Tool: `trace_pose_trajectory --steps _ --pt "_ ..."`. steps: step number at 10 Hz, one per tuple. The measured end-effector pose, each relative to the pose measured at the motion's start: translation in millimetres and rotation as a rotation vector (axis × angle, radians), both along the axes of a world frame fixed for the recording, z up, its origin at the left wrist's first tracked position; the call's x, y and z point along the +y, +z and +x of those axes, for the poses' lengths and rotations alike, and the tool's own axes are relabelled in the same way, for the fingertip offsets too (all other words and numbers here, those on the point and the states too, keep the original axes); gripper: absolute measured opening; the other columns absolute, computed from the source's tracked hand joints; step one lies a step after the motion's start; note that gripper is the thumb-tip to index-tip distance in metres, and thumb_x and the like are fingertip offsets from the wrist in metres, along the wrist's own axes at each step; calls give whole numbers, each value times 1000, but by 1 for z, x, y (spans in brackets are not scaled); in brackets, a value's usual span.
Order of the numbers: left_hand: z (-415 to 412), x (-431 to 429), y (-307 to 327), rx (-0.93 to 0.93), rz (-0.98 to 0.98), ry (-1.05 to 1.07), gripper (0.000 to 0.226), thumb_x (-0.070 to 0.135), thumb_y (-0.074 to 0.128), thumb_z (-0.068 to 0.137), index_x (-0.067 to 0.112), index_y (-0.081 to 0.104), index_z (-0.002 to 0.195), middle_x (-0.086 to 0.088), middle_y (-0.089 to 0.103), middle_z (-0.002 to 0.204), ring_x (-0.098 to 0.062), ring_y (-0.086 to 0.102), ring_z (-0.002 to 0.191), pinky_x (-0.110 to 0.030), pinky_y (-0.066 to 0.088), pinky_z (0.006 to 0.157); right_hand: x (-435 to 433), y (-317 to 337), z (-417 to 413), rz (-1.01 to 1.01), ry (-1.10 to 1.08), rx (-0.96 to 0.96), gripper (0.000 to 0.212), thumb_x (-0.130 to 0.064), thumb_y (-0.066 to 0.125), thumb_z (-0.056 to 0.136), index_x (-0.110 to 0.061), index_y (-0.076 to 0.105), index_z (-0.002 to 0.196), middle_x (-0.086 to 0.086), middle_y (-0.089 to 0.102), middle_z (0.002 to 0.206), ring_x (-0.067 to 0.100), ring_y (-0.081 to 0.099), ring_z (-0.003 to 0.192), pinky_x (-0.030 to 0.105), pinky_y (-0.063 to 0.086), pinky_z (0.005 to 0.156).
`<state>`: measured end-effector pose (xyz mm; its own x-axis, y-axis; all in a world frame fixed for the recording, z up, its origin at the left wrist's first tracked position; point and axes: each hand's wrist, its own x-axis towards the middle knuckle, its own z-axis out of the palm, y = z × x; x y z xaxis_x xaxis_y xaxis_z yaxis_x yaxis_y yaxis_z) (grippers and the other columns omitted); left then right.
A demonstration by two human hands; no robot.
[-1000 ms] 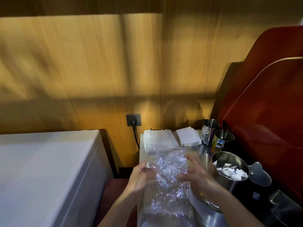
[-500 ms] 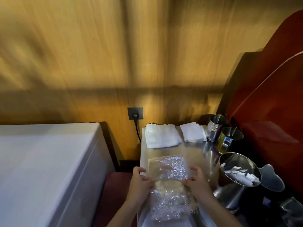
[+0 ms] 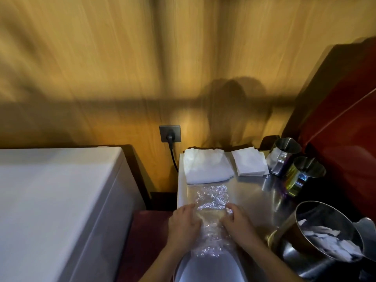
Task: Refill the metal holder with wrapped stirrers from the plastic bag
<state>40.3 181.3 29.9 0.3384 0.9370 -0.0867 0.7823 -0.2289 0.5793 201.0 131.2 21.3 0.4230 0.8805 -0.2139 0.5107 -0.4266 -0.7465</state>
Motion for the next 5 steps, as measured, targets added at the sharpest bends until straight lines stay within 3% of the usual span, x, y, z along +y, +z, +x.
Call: trace_pose_trajectory --steps 1,2,4,5 --pt "0 2 -16 163 44 -49 51 42 46 88 25 36 135 -2 30 150 -17 28 136 -31 27 108 5 -4 -1 -42 94 -246 41 -23 57 82 -12 53 122 12 52 125 28 47 116 32 36 96" --pt "-3 4 -28 179 66 -73 54 43 43 89 27 29 140 3 20 156 -17 17 141 -34 20 112 7 -12 -2 -35 117 -388 36 -29 53 83 -17 53 117 7 51 124 26 44 115 31 32 93" --pt "-6 13 -21 189 124 -76 54 45 44 89 27 31 138 0 26 153 -16 21 140 -35 19 112 11 -11 0 -43 147 -524 32 -32 46 85 -21 51 115 2 46 131 22 39 121 32 28 95" --pt "-5 20 -2 204 164 -75 58 51 40 90 24 28 141 -1 25 154 -18 19 141 -37 17 114 18 0 -1 -31 167 -526 45 -35 45 88 -20 41 131 4 33 147 21 29 134 35 24 104"
